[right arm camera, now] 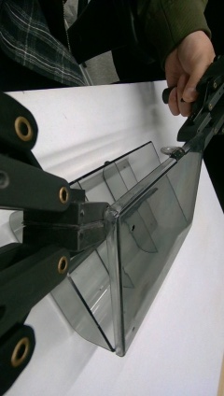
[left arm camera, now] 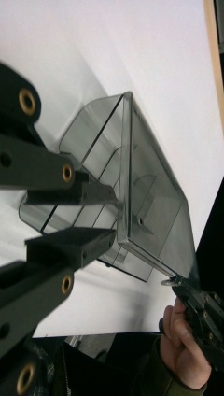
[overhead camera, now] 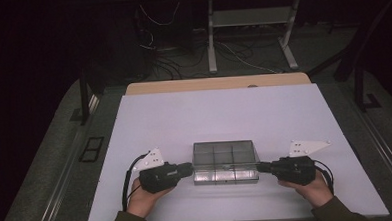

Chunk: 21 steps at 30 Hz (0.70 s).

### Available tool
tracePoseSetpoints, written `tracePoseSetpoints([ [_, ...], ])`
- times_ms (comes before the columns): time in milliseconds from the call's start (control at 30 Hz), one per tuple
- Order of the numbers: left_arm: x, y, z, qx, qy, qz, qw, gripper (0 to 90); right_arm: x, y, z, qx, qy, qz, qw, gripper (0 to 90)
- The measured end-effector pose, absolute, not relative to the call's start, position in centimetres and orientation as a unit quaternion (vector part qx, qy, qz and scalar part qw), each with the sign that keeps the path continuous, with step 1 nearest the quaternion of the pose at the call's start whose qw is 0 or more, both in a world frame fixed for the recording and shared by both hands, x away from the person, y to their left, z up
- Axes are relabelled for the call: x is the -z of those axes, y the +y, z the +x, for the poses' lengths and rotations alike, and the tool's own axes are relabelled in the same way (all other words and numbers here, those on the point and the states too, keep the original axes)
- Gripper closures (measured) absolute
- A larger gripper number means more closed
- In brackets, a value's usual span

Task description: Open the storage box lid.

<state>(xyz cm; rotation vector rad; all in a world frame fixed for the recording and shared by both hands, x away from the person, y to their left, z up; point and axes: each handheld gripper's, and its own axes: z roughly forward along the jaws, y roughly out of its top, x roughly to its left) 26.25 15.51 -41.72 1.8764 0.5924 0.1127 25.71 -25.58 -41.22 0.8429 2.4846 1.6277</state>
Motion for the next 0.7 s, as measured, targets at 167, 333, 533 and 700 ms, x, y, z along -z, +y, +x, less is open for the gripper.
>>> tracePoseSetpoints([
  [167,41.4,15.8,26.6,-0.059,0.25,0.792,0.554,60.2,41.0,-25.4,26.1,-0.534,0.8,0.274,0.026,89.4],
  [333,41.0,15.6,26.9,-0.071,0.239,0.793,0.556,50.4,40.8,-25.2,26.3,-0.535,0.8,0.272,0.027,89.3],
  [533,40.8,15.1,27.4,-0.089,0.221,0.801,0.55,45.8,40.4,-25.2,26.6,-0.537,0.798,0.273,0.028,89.3],
  [700,40.5,14.8,27.8,-0.095,0.215,0.797,0.557,45.6,40.2,-25.2,26.9,-0.538,0.797,0.273,0.03,89.4],
])
